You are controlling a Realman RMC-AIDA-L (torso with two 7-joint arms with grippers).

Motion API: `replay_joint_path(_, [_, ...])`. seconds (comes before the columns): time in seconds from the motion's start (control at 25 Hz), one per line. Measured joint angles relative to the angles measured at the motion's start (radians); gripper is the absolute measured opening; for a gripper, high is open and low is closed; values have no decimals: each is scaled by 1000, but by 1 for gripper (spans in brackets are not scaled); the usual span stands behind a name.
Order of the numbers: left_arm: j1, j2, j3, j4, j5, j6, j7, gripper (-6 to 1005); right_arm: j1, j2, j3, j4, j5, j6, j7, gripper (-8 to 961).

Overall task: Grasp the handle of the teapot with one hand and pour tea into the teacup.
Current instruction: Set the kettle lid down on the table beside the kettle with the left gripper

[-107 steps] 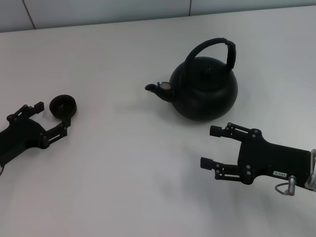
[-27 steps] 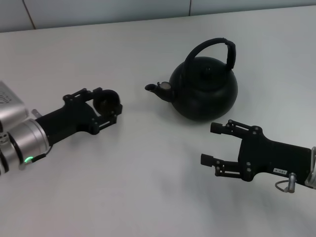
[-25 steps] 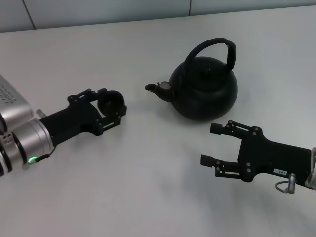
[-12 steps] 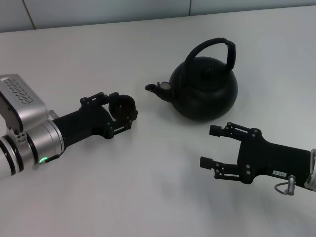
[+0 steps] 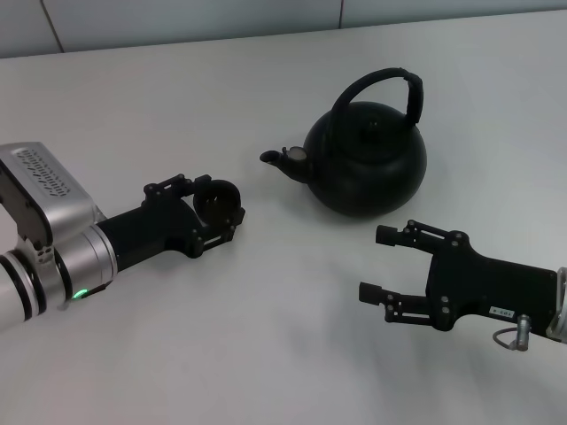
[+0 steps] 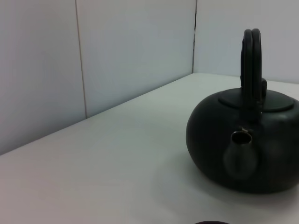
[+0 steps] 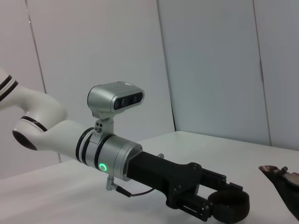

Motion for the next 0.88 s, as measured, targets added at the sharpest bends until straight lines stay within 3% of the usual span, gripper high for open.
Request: replay_joint_path(0.88, [-10, -2, -3, -27, 0, -44, 51, 719, 0, 0, 6, 2, 1, 0, 0, 774])
